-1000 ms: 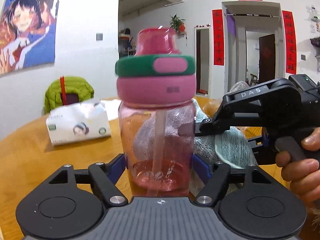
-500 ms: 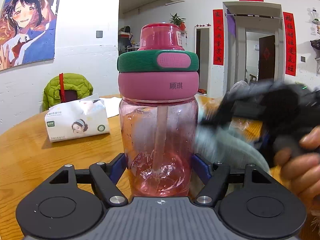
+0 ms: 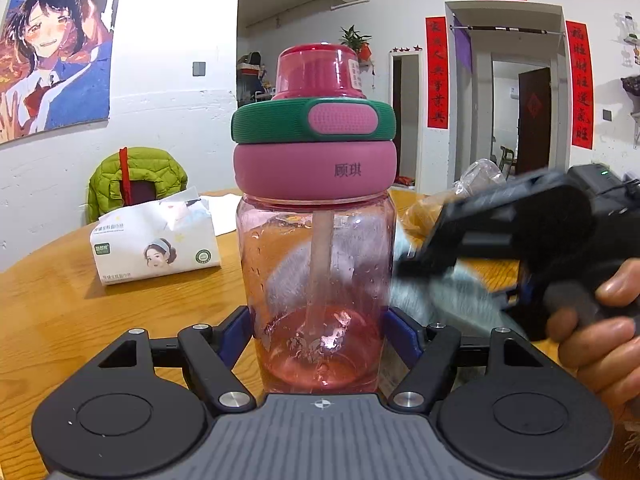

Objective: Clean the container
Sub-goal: 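Rub the towel in the right gripper along the bottle's side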

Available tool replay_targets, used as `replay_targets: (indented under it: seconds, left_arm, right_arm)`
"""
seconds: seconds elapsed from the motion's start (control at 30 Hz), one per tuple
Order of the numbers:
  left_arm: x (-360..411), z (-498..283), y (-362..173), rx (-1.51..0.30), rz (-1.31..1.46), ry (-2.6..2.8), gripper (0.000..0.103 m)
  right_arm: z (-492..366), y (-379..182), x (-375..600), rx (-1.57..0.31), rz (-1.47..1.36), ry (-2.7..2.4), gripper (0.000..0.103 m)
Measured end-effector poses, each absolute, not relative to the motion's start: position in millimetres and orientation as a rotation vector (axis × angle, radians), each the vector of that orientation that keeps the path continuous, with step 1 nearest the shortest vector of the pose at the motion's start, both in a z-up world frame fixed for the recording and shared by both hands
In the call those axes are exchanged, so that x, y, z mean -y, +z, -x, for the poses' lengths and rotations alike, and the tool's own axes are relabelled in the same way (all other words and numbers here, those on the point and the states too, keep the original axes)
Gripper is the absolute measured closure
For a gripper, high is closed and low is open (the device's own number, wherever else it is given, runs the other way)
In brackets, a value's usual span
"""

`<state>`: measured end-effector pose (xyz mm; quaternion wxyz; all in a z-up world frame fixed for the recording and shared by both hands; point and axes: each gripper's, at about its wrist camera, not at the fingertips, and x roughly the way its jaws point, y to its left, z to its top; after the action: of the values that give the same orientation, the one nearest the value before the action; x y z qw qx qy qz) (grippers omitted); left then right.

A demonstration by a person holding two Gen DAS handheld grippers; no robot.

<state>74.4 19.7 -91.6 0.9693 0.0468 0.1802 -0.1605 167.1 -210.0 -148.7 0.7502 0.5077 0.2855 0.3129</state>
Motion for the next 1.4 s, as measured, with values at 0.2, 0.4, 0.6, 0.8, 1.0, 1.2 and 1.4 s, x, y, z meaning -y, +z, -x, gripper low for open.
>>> replay_targets:
  seconds: [0.2, 0.4, 0.6, 0.8, 1.0, 1.2, 1.4]
  left_arm:
    - [-22, -75, -91, -0.365, -0.09, -0.326, 0.033]
    - [-23, -75, -89, -0.366, -0.089, -0.327, 0.033]
    - [-23, -75, -90, -0.365, -0.092, -0.328, 0.033]
    - [-19, -83, -91, -0.371, -0.113, -0.339, 0.032]
    - [-16, -79, -91, -0.395, -0.095, -0.307, 0.021]
    - [-6, -54, -87, -0.368, -0.076, -0.248, 0.017]
    - [-1, -54, -93, -0.373, -0.119, -0.263, 0.018]
  right_arm:
    - [-168, -151, 206, -0.673, -1.039, 0.628, 0.073]
    - [-169, -145, 209, -0.687, -0.988, 0.602, 0.073]
    - [-155, -137, 229, -0.494, -1.134, 0.697, 0.075]
    - [-154, -136, 231, -0.503, -1.122, 0.689, 0.075]
    - [-155, -136, 231, -0.538, -1.089, 0.667, 0.075]
    - [-155, -135, 230, -0.573, -1.056, 0.645, 0.075]
    - [-156, -135, 229, -0.607, -1.023, 0.623, 0.074]
